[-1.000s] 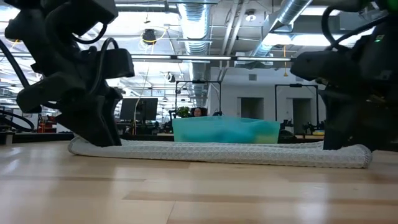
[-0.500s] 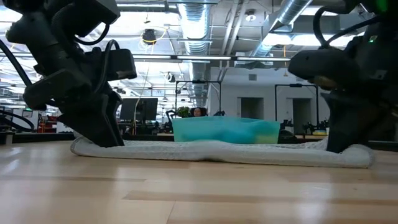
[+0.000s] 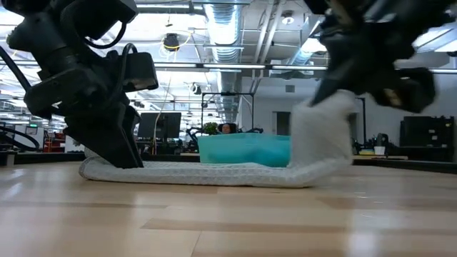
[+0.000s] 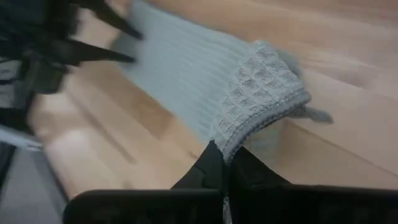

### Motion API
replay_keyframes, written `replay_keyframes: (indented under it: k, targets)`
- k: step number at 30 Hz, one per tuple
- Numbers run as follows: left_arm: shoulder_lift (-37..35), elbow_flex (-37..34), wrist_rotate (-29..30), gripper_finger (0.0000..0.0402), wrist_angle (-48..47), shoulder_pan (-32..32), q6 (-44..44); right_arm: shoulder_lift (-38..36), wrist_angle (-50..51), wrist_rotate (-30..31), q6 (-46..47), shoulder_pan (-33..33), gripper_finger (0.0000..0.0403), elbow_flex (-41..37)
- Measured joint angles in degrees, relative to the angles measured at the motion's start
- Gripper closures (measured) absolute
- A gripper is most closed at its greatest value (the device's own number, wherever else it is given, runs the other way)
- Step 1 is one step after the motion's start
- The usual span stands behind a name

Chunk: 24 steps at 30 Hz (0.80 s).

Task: Fold microfiber towels
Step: Fold the gray microfiber towel

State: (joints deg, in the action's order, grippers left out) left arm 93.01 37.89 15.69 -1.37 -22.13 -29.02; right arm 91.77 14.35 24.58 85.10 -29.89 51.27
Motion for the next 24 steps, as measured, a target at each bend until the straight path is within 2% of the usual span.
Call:
replay_keyframes:
  k: [4, 7, 11, 17, 24]
  targets:
    - [1.35, 0.0, 0.78, 0.0259, 2.31, -0.02, -0.04, 2.33, -9.91, -2.45, -6.8, 2.6, 0.0388, 0.0]
    - [4.78, 0.26, 0.35, 0.0259, 7.41, 0.0, -0.11, 2.49, -15.52, -3.73, -10.79, 4.26, 0.0387, 0.19]
    - [9.37, 0.52, 0.04, 0.0259, 14.69, 0.0, -0.02, 2.49, -16.31, -3.85, -14.4, 5.74, 0.0386, 2.1]
    - [10.95, 0.29, 0.48, 0.0259, 22.31, 0.0, 1.47, 2.42, -16.32, -4.24, -16.02, 7.37, 0.0384, 3.41]
    - [11.13, 0.26, 1.17, 0.0258, 23.32, -0.02, 1.52, 4.97, -20.45, -4.21, -16.13, 7.53, 0.0382, 3.53]
